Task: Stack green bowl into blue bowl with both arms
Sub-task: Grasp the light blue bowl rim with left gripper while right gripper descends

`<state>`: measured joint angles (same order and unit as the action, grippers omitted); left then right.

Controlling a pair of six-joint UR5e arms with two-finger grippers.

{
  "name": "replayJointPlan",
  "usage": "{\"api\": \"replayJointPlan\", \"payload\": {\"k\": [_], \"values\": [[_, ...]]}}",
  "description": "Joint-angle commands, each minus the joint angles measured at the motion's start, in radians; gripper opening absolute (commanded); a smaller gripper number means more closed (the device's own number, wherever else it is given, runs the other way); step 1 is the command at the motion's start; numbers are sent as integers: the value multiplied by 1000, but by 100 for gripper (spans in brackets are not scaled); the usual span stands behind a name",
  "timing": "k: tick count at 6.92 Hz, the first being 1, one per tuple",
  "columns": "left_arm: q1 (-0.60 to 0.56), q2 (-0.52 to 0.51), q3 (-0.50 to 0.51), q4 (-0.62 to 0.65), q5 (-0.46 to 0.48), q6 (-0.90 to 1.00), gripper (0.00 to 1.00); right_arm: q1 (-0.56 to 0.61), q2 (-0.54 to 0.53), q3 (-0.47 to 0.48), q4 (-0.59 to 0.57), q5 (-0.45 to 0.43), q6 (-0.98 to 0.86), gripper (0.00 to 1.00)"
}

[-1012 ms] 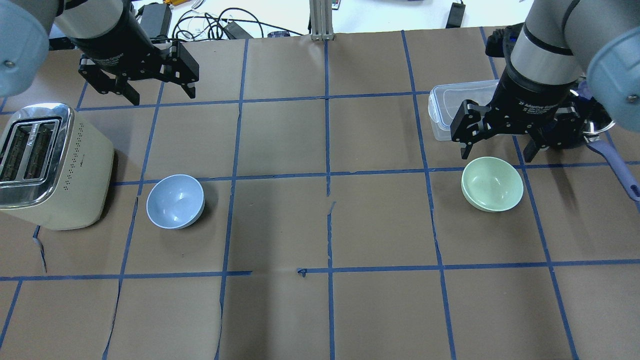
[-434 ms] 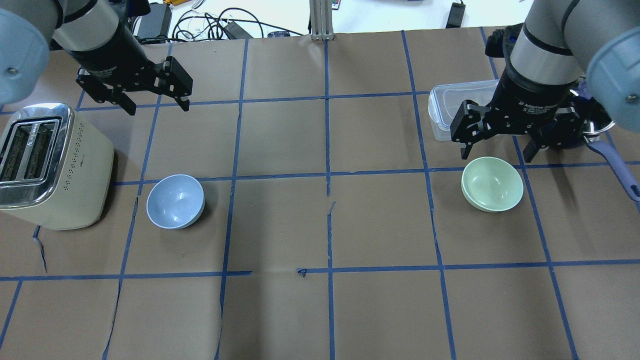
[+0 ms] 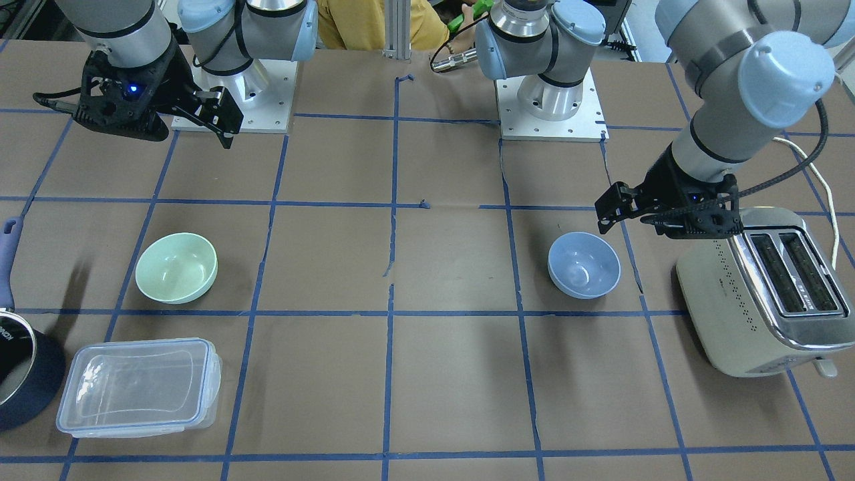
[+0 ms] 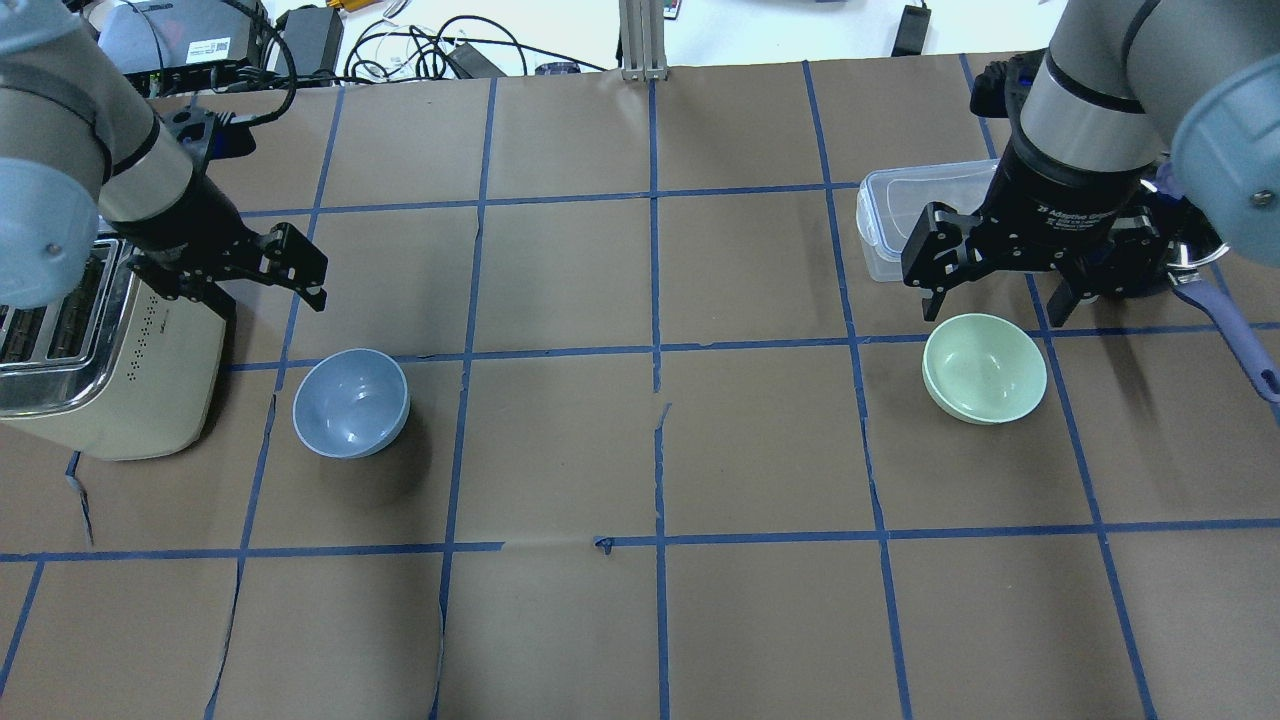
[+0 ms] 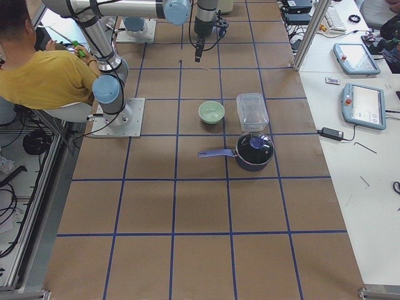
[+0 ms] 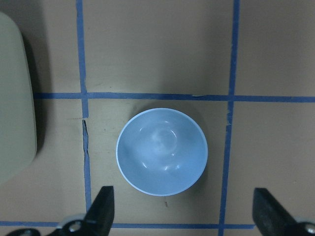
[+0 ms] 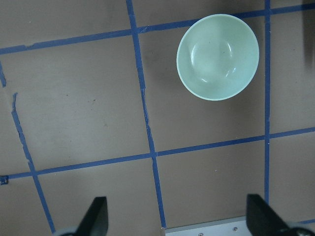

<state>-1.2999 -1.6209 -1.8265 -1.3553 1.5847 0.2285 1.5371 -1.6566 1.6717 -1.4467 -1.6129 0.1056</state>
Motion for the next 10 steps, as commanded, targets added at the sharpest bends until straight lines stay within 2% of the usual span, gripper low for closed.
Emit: {"api": "replayJointPlan", "payload": {"k": [1,2,4,5,7,8,10], "values": [[71,-40,-191,228,1,55,100,0,-6,29,-3,-1,0,100],[73,-80,-248,357,11,148,100,0,-9,48,-6,1,2,100],[92,-149,-270,415,0,176,100,0,-2,49,-9,-7,0,100],[105,-177,-267,415,4,195,64,0,1,51,-17,-19,3,100],[110,-168,-260,407,0,236,0,-2,5,92,-78,-19,3,100],[100,-153,-255,401,-17,229,0,-2,5,108,-96,-18,5,100],[85,-143,-208,339,-125,219,0,-6,6,109,-106,-12,-7,100]]}}
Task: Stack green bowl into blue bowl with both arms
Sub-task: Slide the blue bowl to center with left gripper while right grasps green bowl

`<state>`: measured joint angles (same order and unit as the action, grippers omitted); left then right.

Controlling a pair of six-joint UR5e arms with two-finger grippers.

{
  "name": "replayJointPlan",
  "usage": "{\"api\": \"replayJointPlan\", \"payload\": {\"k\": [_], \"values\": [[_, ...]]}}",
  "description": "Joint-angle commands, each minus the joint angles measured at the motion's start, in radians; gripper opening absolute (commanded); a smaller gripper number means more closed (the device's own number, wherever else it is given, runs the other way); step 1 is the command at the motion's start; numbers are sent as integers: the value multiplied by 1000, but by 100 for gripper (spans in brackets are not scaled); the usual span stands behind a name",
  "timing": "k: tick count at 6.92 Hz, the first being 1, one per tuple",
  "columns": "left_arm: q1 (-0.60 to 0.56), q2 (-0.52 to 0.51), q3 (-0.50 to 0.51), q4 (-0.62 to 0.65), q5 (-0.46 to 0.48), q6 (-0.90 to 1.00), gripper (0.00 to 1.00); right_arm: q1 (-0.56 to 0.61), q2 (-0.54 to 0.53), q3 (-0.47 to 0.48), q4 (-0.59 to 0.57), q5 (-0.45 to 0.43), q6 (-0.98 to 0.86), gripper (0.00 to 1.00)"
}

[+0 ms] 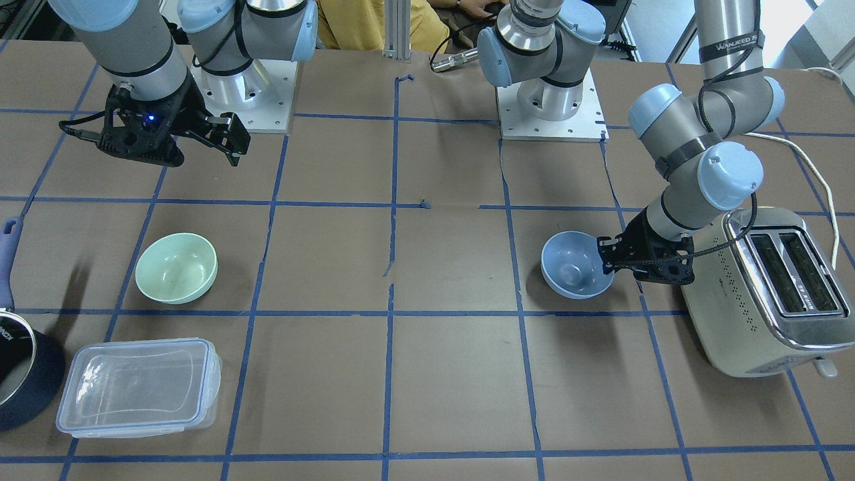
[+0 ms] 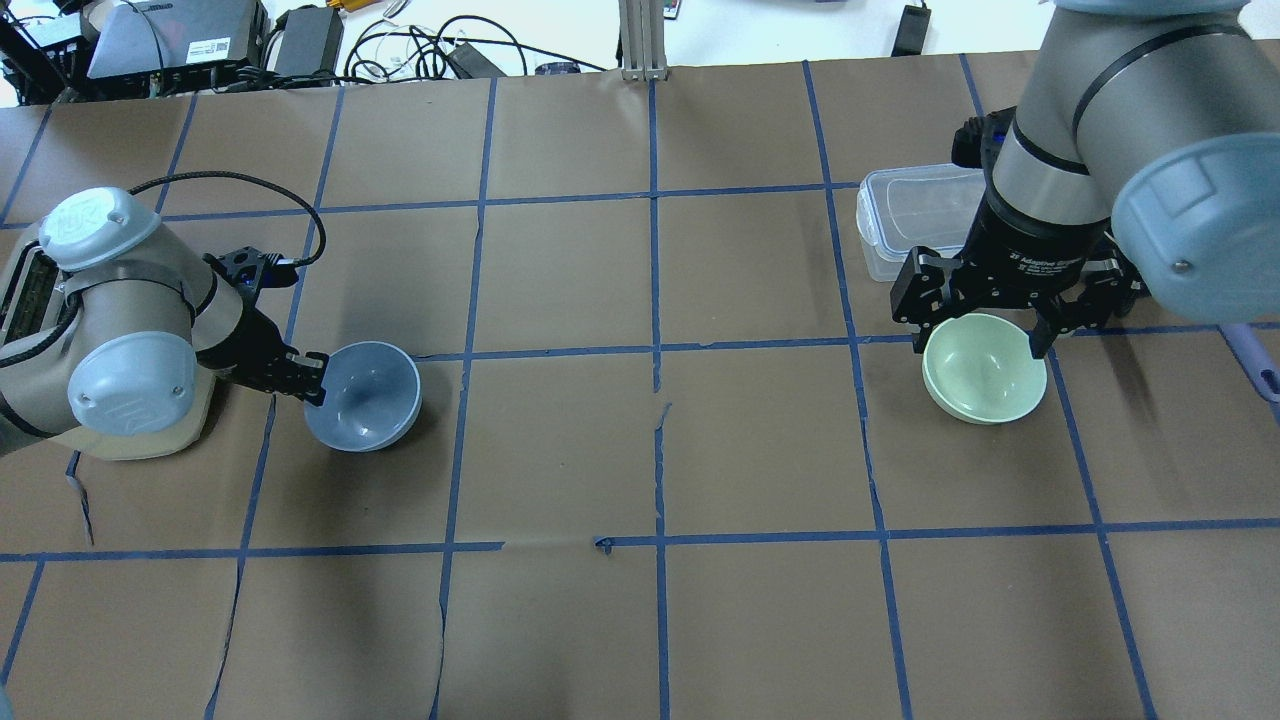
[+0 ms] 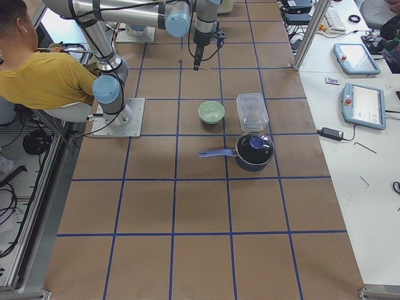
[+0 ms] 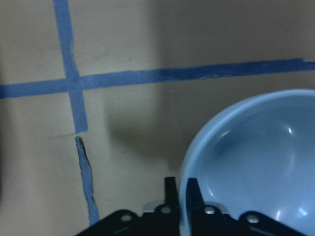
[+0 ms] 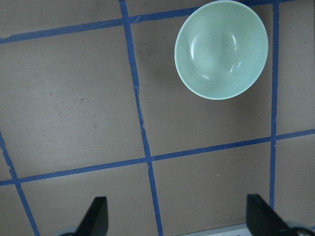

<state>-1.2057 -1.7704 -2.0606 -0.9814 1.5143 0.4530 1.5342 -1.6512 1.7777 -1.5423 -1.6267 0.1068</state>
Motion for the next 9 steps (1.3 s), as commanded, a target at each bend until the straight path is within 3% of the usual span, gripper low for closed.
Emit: {"api": "replayJointPlan", "payload": {"k": [1,6,7,9], "values": [[-30,14,39,-55,-60,-29,0,-11,2,3,-48,4,-10,100],[-499,-21,111,-34,-88,-729,0,-91,120,81,-318,13,-10,100],[-521,-56,122,42,-103,-781,0,-91,148,130,-423,11,-10,100],[-566,-139,195,75,-144,-850,0,-94,206,224,-594,11,-13,100]]}}
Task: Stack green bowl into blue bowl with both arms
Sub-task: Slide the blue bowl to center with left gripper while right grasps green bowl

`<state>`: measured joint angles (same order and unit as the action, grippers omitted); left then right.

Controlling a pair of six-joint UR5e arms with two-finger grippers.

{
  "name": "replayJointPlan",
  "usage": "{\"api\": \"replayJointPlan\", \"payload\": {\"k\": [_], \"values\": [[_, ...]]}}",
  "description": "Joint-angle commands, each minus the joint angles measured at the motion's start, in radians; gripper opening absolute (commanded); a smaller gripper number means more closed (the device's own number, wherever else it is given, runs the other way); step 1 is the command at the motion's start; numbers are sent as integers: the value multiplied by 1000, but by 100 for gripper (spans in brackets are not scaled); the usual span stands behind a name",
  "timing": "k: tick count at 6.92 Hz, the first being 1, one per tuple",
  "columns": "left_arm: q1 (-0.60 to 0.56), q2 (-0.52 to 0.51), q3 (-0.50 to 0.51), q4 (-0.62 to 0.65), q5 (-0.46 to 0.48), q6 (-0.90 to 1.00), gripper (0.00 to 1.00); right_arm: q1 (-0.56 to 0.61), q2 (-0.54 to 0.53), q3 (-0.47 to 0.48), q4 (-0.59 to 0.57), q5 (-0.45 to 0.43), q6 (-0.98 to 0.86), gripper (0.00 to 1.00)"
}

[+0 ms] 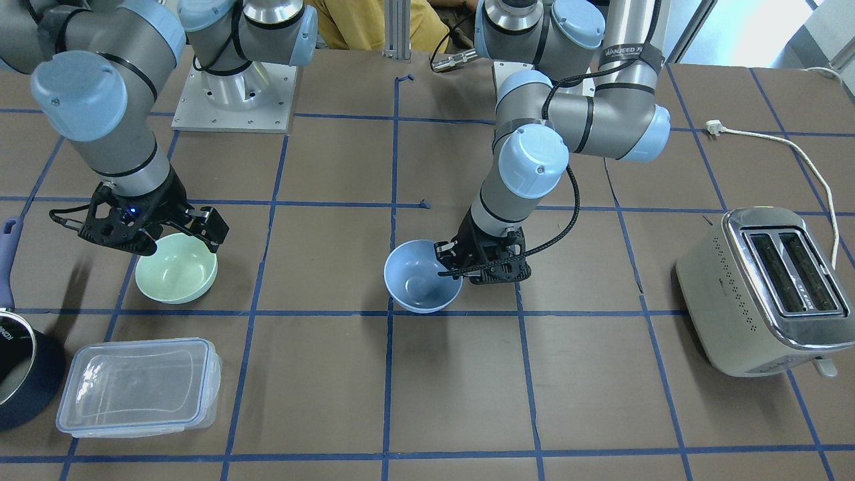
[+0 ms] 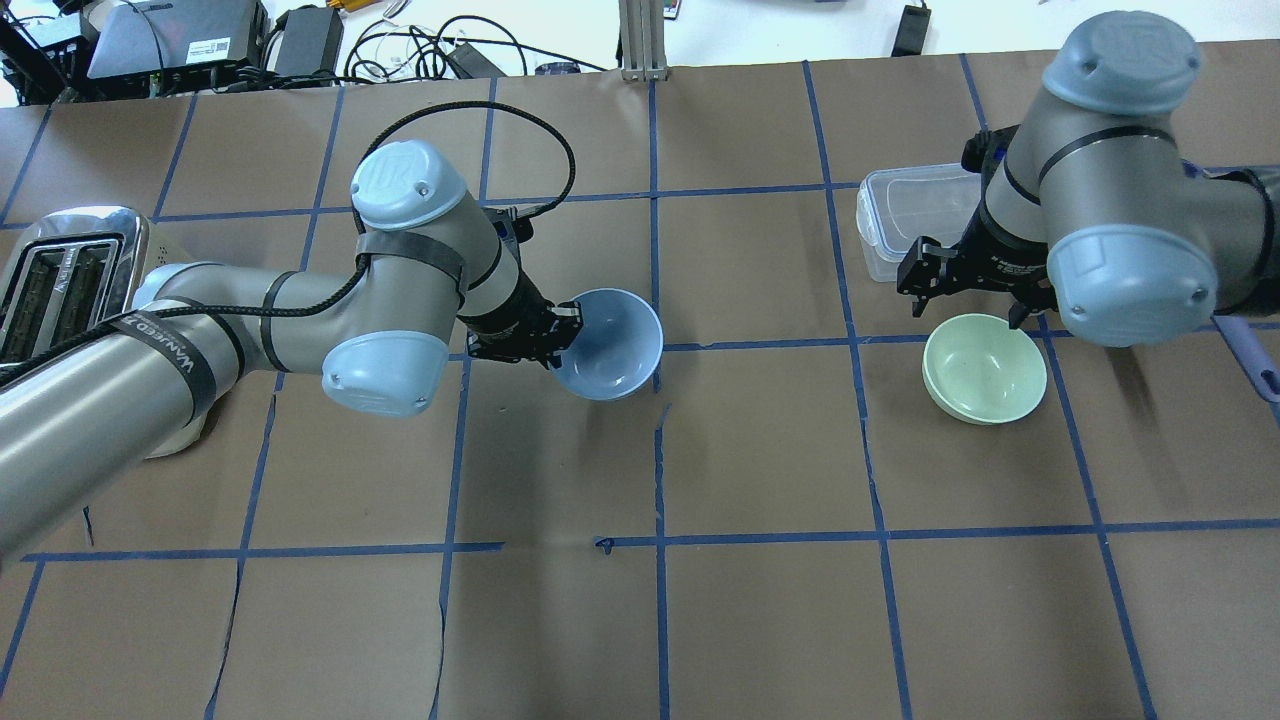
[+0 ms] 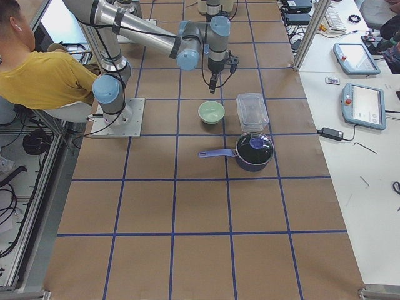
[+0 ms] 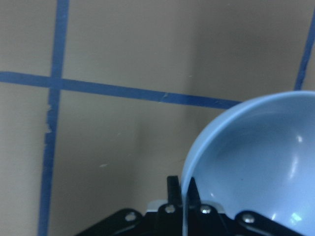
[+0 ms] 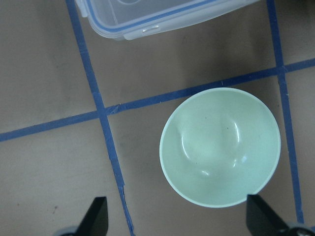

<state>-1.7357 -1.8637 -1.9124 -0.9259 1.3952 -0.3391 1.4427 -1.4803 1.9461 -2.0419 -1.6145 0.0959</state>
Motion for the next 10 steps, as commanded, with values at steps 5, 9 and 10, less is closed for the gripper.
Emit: {"api": "replayJointPlan", "payload": {"k": [5,9,10], "values": [[-74,-150,136,22,10,-107,26,-16,193,63,-253,56,-15,100],[11,-77,203,-96,24,28,80,-36,206,53,-244,39,-24,0],[37,-18,243,-216,86,145,85,-36,198,50,-244,38,-22,0]]}}
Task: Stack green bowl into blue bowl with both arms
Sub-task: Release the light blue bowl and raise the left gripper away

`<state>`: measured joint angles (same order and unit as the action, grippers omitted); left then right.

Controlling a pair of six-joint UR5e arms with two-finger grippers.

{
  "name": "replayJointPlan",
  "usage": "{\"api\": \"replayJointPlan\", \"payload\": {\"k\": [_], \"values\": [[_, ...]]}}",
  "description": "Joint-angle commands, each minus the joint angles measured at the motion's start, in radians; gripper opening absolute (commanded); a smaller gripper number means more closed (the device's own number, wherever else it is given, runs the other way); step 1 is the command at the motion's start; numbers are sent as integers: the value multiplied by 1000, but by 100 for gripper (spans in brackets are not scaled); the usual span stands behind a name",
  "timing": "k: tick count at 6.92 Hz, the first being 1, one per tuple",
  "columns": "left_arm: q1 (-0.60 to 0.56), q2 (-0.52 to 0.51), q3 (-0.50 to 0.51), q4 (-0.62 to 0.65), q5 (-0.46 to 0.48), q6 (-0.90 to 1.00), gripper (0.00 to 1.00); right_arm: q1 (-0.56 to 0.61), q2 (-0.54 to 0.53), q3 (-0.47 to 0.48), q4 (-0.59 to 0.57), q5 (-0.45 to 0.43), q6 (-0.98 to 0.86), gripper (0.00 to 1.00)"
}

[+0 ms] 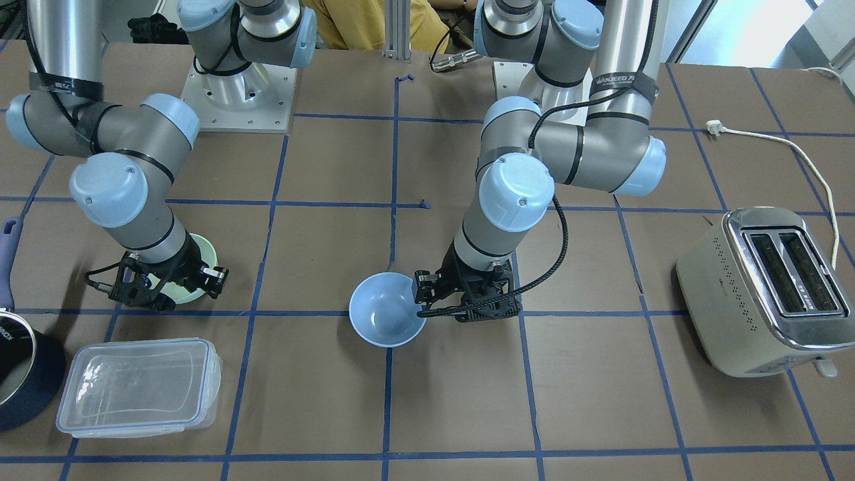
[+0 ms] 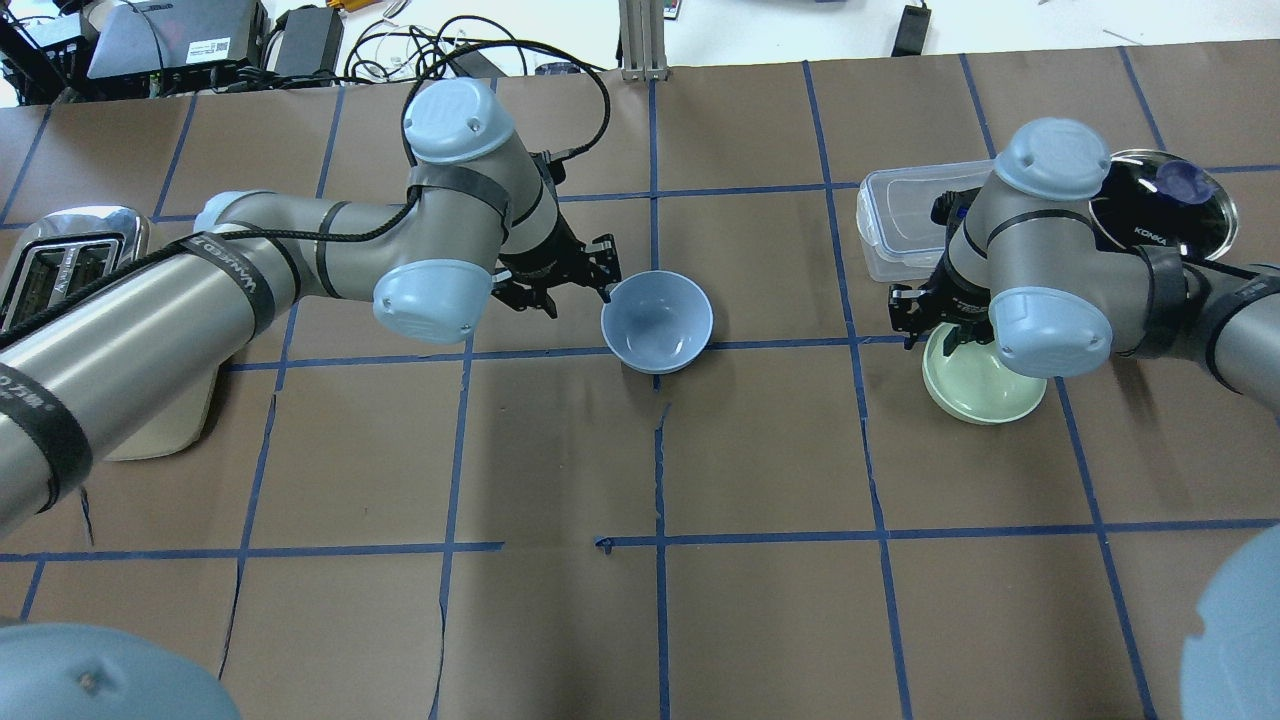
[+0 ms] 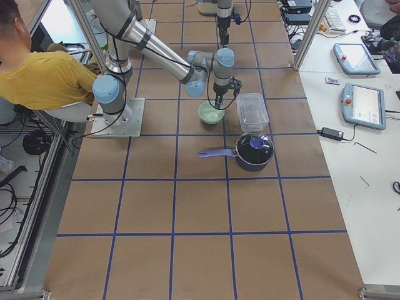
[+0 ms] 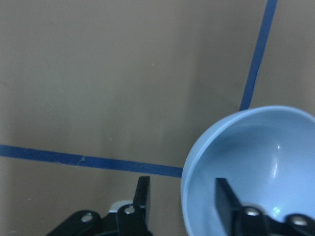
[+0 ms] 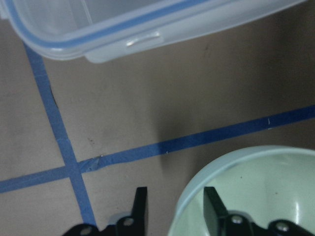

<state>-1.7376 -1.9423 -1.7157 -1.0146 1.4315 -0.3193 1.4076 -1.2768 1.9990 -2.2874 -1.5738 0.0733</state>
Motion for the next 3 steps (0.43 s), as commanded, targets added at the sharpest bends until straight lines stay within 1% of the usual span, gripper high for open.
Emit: {"api": "replayJointPlan", "payload": {"k": [1,2,3], "values": [[53,130,94,-263,163,211,99,-1,-10,-15,8,-2,0,0],[94,204,161,-420,168,306,100,4,-15,-63,52,-2,6,0],[154,270,224,-565,168,340,100,10,-24,-127,140,0,19,0]]}}
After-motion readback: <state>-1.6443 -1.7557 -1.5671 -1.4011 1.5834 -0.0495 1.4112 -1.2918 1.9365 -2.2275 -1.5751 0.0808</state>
